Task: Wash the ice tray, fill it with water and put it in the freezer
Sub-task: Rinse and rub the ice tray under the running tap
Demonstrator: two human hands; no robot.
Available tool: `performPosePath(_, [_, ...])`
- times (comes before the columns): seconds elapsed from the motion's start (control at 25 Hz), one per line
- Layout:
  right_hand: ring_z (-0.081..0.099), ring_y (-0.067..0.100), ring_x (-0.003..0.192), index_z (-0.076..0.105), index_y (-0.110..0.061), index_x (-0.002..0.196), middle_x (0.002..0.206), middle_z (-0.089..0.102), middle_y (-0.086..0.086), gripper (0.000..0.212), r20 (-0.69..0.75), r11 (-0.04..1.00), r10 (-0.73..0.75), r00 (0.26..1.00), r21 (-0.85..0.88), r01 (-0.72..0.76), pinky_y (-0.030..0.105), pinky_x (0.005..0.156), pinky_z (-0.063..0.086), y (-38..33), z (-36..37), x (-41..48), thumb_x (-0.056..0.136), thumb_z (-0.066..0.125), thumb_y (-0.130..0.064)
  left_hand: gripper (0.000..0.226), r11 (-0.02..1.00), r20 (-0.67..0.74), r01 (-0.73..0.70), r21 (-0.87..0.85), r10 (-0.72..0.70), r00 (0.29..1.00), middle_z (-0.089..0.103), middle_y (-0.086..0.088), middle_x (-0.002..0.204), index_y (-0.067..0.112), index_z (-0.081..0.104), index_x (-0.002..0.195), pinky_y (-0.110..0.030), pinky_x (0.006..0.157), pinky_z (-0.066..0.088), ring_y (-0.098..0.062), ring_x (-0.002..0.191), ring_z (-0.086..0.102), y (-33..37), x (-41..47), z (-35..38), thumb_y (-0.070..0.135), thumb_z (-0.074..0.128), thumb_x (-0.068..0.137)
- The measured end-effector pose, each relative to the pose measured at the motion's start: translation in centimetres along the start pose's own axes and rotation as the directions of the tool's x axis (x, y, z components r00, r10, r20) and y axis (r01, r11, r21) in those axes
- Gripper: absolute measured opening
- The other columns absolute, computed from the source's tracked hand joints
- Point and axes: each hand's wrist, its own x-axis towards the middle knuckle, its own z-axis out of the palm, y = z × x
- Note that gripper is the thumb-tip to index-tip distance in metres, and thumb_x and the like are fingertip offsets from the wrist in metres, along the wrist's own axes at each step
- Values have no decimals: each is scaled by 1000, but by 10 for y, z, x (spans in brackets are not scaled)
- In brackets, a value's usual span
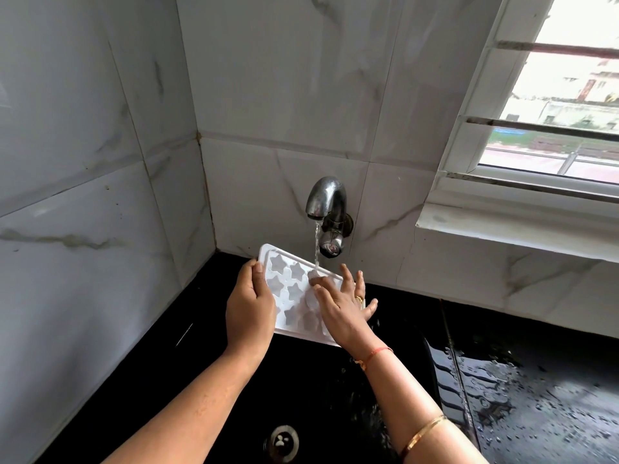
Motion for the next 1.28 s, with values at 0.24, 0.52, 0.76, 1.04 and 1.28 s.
performPosePath(0.24, [-19,13,143,54,-48,118,157,3,-8,40,18,981,11,1000,193,-15,58,107,-14,-2,-4,2,86,30,-49,32,1000,-10,0,-18,0,1000,57,3,83,11,56,106,-18,59,28,-15,73,50,4,1,-4,29,31,99])
performPosePath(0.52, [-8,14,144,62,-36,107,154,19,-3,29,-149,988,68,987,147,-46,55,110,-9,9,3,-2,91,37,-35,32,999,-54,27,-38,-29,998,57,5,85,11,56,110,-18,63,28,-16,78,49,3,4,-14,28,32,99])
performPosePath(0.76, [-18,14,143,53,-43,122,158,4,-3,34,-51,999,21,998,44,-19,58,108,-15,2,10,7,96,35,-30,32,999,-83,11,-36,-14,996,51,10,83,7,56,110,-16,62,26,-14,81,46,6,3,-23,25,32,99])
performPosePath(1.04, [-21,17,143,49,-43,124,158,0,-2,33,-4,1000,-8,1000,-4,8,60,107,-14,-2,13,1,97,32,-34,32,999,-92,13,-32,-16,996,52,6,89,7,56,111,-16,62,26,-16,83,46,6,4,-28,25,33,99])
performPosePath(1.28, [-23,16,142,44,-49,127,158,-2,-2,36,-11,1000,18,1000,-9,-18,60,107,-15,2,8,-3,97,30,-34,33,1000,-82,19,-6,-20,996,53,7,92,9,57,112,-18,71,29,-13,85,46,6,6,-33,27,33,99])
